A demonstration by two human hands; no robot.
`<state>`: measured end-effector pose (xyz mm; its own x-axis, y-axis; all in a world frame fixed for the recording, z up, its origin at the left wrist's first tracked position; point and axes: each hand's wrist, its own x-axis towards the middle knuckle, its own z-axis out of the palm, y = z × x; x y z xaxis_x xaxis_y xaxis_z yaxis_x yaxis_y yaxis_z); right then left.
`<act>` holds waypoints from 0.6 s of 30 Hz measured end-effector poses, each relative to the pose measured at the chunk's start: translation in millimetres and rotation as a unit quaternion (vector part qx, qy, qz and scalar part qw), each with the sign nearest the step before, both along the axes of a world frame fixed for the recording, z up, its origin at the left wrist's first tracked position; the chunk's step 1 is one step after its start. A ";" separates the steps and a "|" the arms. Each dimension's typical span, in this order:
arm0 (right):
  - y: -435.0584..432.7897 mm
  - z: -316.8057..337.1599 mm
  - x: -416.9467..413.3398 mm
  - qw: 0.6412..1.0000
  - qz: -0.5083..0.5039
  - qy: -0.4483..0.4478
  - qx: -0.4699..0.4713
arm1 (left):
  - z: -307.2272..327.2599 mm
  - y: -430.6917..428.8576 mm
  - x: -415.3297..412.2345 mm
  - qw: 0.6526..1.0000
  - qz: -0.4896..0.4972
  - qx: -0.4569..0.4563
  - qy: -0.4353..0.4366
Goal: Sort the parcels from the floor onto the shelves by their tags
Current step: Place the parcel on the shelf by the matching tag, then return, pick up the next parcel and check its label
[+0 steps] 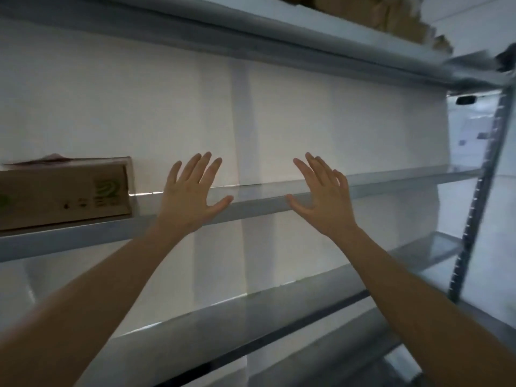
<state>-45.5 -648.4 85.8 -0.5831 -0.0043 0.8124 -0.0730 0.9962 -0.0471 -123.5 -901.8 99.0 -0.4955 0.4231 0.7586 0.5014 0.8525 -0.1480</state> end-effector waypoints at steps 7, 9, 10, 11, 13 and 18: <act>126.3 -13.5 53.7 0.996 -0.086 0.006 -0.012 | -15.1 139.1 0.1 0.996 -0.090 -0.013 -0.015; 165.9 -17.6 72.7 0.993 -0.121 0.003 -0.010 | -18.0 185.2 3.3 0.993 -0.117 -0.005 -0.022; 185.2 -19.6 82.5 0.990 -0.138 -0.001 -0.010 | -20.0 208.3 5.7 0.991 -0.130 -0.001 -0.026; 203.6 -21.4 93.0 0.988 -0.156 -0.003 -0.009 | -22.4 231.4 8.2 0.989 -0.146 0.006 -0.029; 239.3 -25.2 114.4 0.981 -0.192 -0.001 -0.009 | -27.5 277.2 14.7 0.983 -0.180 0.017 -0.035; 316.2 -38.3 163.9 0.962 -0.272 -0.006 -0.027 | -42.3 385.6 30.8 0.965 -0.258 0.010 -0.054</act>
<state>118.5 -332.2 47.5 -0.4965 0.3460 0.7961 0.4592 0.8830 -0.0974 -92.7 -516.2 56.7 -0.2996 0.6202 0.7250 0.8715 0.4871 -0.0565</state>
